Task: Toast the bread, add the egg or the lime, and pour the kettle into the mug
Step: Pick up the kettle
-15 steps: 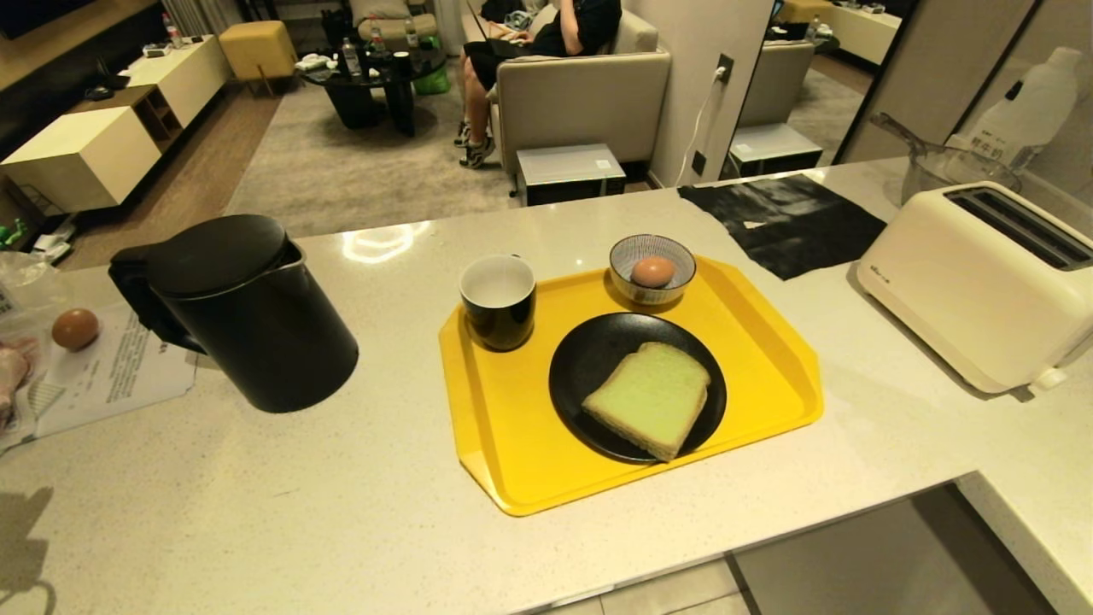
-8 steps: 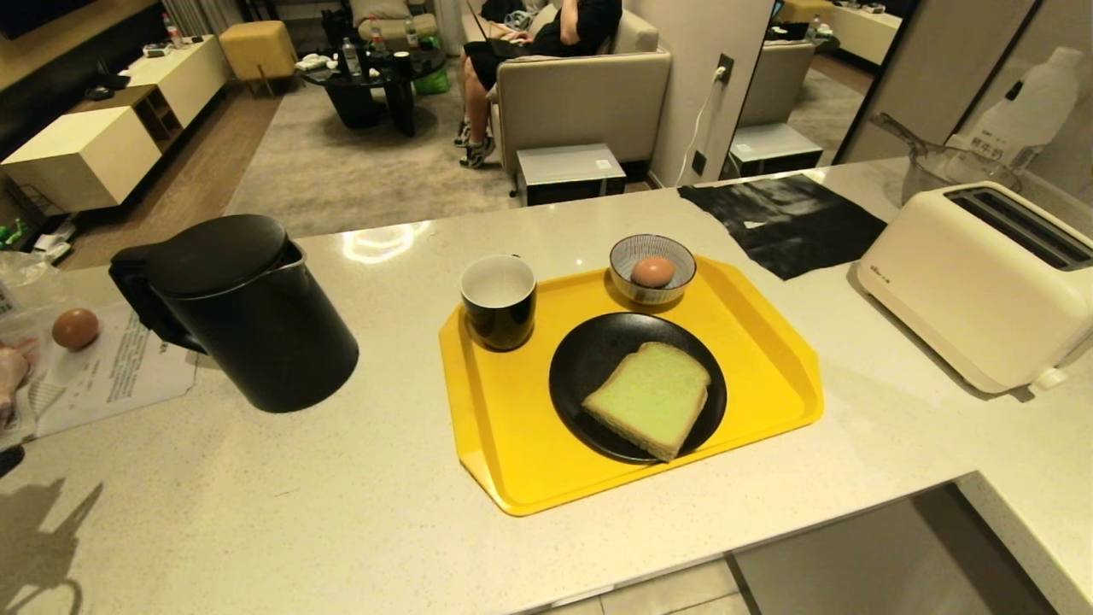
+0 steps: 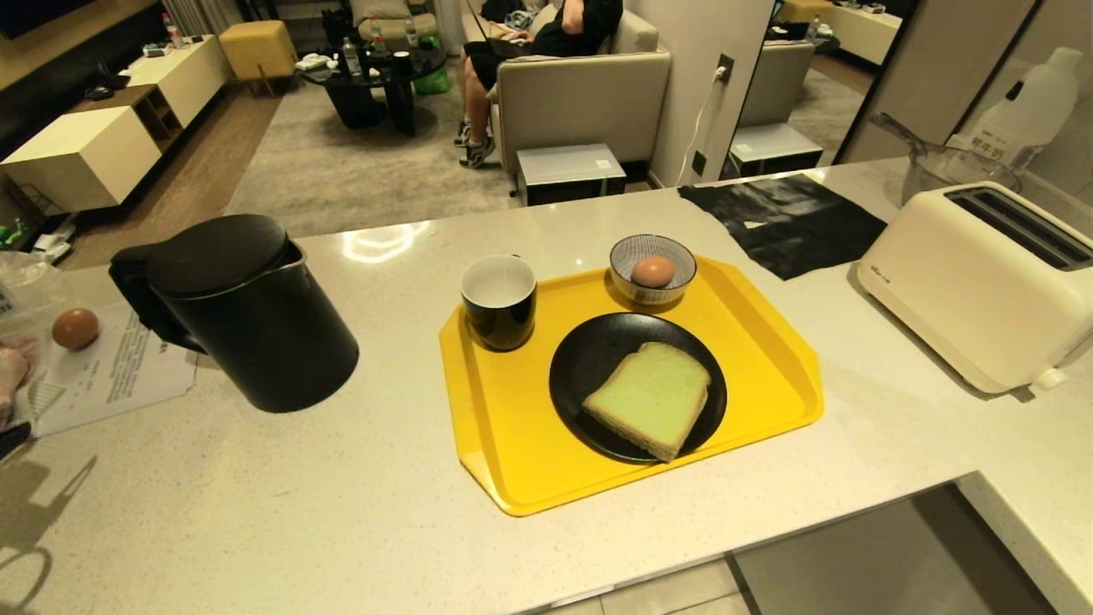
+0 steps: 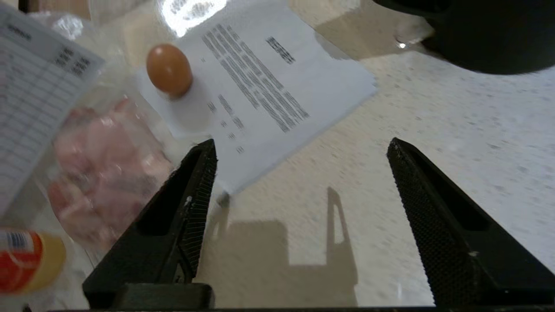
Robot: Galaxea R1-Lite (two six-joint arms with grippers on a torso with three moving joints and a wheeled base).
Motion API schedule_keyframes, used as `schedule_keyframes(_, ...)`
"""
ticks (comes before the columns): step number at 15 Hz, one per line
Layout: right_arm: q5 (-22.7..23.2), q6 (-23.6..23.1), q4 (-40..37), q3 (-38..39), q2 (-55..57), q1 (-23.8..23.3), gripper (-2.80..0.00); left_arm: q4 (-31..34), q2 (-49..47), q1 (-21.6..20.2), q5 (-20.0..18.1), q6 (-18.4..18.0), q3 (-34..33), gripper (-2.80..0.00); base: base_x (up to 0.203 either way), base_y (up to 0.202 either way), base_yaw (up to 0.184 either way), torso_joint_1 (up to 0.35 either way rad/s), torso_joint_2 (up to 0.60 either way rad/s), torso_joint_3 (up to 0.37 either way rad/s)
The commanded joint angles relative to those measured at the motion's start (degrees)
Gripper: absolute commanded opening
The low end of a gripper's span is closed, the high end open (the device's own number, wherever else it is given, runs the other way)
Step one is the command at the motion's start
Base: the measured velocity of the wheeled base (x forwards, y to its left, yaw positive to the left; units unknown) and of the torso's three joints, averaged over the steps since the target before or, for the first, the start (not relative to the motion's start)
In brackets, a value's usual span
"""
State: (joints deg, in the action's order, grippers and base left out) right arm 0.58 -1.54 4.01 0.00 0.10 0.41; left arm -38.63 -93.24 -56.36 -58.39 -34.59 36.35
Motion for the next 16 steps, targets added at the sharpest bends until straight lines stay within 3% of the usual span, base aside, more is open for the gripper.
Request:
schedule_keyframes(1,0.0,0.0,0.0,1.5,0.1,0.0,-2.80,-0.4,-7.9,0.8,-1.8,-0.2,7.4,0.00,0.000,0.000,0.000,0.000,0.00,0.000)
schedule_keyframes(4,0.1,0.0,0.0,1.5,0.1,0.0,-2.80,-0.1,-12.5,5.2,-3.3,1.7,14.2,0.00,0.000,0.000,0.000,0.000,0.00,0.000)
schedule_keyframes(6,0.0,0.0,0.0,1.5,0.1,0.0,-2.80,0.0,-13.3,7.5,-4.7,4.8,15.2,0.00,0.000,0.000,0.000,0.000,0.00,0.000)
schedule_keyframes(11,0.1,0.0,0.0,1.5,0.1,0.0,-2.80,2.6,-11.6,12.9,-9.3,18.8,15.7,0.00,0.000,0.000,0.000,0.000,0.00,0.000)
schedule_keyframes(16,0.0,0.0,0.0,1.5,0.1,0.0,-2.80,1.0,-11.9,16.3,-10.1,18.9,17.5,0.00,0.000,0.000,0.000,0.000,0.00,0.000)
